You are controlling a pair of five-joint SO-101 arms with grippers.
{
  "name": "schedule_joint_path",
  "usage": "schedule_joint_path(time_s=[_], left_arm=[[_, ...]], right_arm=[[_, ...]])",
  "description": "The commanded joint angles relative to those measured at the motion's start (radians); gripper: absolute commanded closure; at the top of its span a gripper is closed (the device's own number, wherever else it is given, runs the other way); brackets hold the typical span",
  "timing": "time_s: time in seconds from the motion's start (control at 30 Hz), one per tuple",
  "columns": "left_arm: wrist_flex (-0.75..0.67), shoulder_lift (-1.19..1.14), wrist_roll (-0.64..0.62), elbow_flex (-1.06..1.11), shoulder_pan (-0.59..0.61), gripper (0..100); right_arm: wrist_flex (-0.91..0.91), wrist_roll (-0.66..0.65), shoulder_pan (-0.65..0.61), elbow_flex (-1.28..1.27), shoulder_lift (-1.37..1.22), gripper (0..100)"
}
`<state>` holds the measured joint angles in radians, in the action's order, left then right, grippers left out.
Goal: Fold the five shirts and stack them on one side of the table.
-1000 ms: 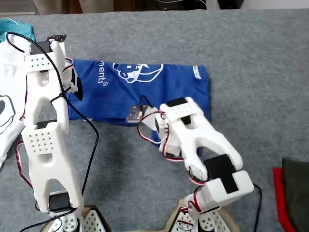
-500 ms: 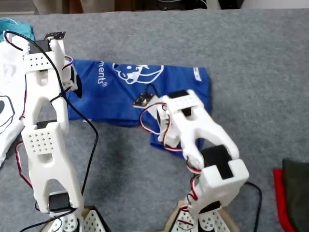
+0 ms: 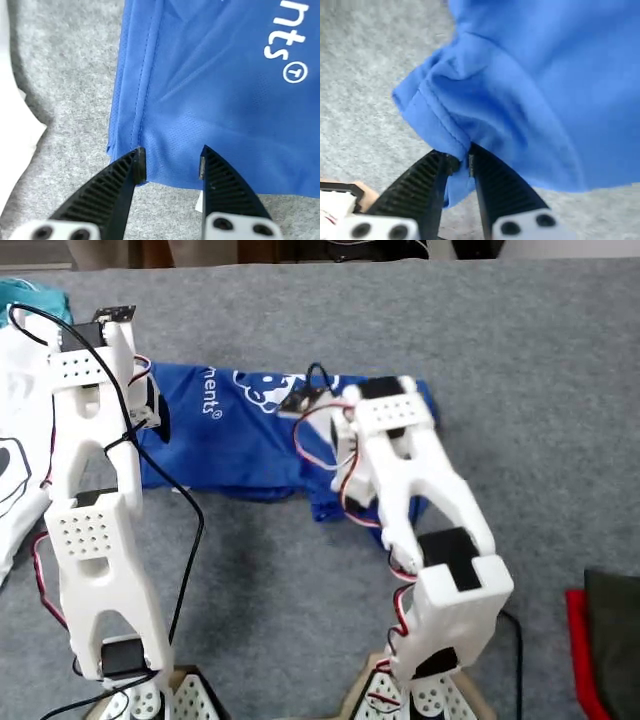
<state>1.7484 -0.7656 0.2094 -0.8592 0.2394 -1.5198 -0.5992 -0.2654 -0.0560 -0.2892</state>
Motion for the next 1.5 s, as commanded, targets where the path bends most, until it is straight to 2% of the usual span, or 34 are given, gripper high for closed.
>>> schedule_joint_path(time_s=[0.0,0.37,0.77,1.47], left_arm=[[0.011,0.074,-0.002,-0.048,-0.009,81],[0.011,0.074,-0.002,-0.048,-0.009,81],[0.011,0.074,-0.006,-0.044,-0.012,81],[0.011,0.074,-0.008,-0.041,-0.041,81]], right_arm=[[-0.035,-0.052,0.042,0.14,-0.042,99.4],[-0.11,-0.115,0.056,0.552,-0.285,99.3],[-0.18,-0.284,0.058,0.951,-0.504,99.3],[-0.15,-0.554,0.07,1.323,-0.745,99.2]])
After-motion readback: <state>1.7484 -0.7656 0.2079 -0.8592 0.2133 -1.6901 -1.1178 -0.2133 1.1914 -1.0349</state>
